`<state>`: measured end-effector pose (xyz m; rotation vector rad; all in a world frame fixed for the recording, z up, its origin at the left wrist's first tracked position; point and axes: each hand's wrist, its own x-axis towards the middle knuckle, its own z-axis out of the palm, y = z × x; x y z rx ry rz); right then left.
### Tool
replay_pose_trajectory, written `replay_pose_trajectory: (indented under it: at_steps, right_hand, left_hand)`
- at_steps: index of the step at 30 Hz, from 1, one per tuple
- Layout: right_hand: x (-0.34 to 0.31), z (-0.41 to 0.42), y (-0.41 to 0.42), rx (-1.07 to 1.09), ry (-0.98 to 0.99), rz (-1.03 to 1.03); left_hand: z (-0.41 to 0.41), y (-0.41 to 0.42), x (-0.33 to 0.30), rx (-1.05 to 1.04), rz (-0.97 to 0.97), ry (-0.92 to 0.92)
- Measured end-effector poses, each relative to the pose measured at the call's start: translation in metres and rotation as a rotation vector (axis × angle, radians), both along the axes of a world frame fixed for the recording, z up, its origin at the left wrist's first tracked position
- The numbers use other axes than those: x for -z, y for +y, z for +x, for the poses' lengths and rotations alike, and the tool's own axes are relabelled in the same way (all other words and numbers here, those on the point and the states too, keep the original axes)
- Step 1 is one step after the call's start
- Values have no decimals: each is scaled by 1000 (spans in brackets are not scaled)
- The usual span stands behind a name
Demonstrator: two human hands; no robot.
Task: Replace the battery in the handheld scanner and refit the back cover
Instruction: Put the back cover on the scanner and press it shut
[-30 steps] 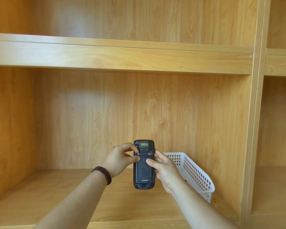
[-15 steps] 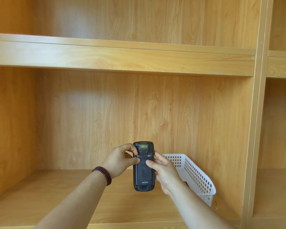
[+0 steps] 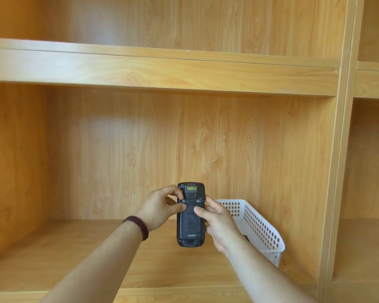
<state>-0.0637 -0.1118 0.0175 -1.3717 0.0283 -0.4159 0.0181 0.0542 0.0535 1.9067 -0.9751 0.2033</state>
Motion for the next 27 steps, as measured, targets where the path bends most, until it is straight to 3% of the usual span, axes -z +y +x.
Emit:
replay_pose_trajectory:
  at_steps: [11, 27]
  right_hand:
    - [2, 0, 0, 19, 2, 16]
    - [1, -5, -4, 27, -19, 0]
  left_hand:
    - [-1, -1, 4, -41, 7, -59]
    - [-11, -8, 9, -58, -123, 38]
